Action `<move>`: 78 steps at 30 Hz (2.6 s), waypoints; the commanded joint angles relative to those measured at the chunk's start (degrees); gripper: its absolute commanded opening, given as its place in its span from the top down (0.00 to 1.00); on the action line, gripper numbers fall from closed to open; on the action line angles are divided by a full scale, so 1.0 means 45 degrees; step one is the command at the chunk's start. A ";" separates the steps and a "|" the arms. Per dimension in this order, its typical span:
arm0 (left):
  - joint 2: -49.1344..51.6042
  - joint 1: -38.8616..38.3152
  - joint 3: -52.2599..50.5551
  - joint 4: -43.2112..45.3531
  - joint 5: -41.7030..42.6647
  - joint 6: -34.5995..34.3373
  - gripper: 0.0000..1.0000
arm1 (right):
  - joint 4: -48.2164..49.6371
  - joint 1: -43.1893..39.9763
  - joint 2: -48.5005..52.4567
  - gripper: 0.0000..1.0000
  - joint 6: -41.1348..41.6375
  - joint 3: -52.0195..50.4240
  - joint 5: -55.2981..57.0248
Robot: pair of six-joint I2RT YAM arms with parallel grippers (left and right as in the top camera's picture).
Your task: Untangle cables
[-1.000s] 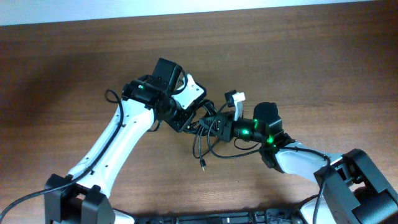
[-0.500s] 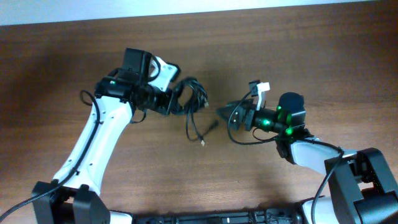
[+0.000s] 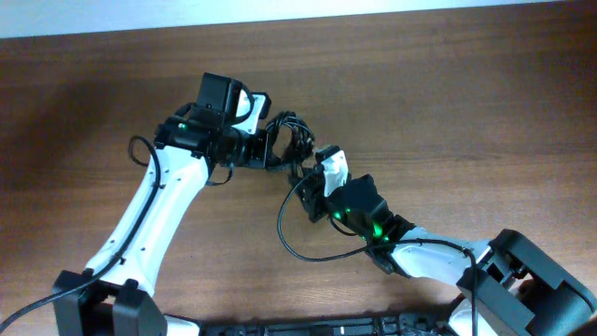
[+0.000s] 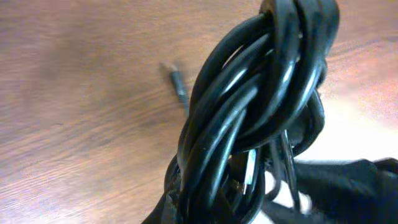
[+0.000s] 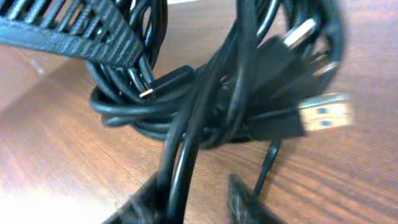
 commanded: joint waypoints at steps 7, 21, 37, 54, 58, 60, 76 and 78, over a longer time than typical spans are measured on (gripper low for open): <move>-0.0408 -0.0408 -0.0039 0.0248 -0.1651 0.0933 1.00 | 0.1991 -0.0005 -0.1443 0.96 0.2521 0.0189 -0.2987; -0.0447 -0.1666 -0.0039 -0.0500 0.1005 0.2594 1.00 | 0.0525 -0.1282 -0.1443 0.96 0.4328 0.0238 -0.0107; -0.0461 0.1773 -0.0034 -0.1987 0.5425 0.7572 1.00 | 0.0578 -0.2195 -0.1467 0.48 0.4381 0.0243 -0.2322; -0.0457 -0.0345 -0.0039 -0.1817 0.5425 0.8165 1.00 | 0.2803 -0.2161 -0.1413 0.39 0.6674 0.0457 -0.3177; -0.0457 -0.0865 -0.0039 -0.1860 0.5425 0.8170 1.00 | 0.2919 -0.2506 -0.1413 0.46 0.6951 0.0457 -0.2399; -0.0457 -0.0865 -0.0039 -0.2074 0.5435 0.8218 1.00 | 0.2919 -0.3317 -0.1413 0.59 0.6960 0.0457 -0.2404; -0.0457 -0.0850 -0.0039 -0.2851 0.4755 0.8247 1.00 | 0.1962 -0.8325 -0.1418 0.66 0.6504 0.0452 -0.6547; -0.0457 -0.0850 -0.0039 -0.2890 0.3376 0.8247 1.00 | 0.0699 -0.8315 -0.1418 0.62 0.4639 0.0452 -0.7237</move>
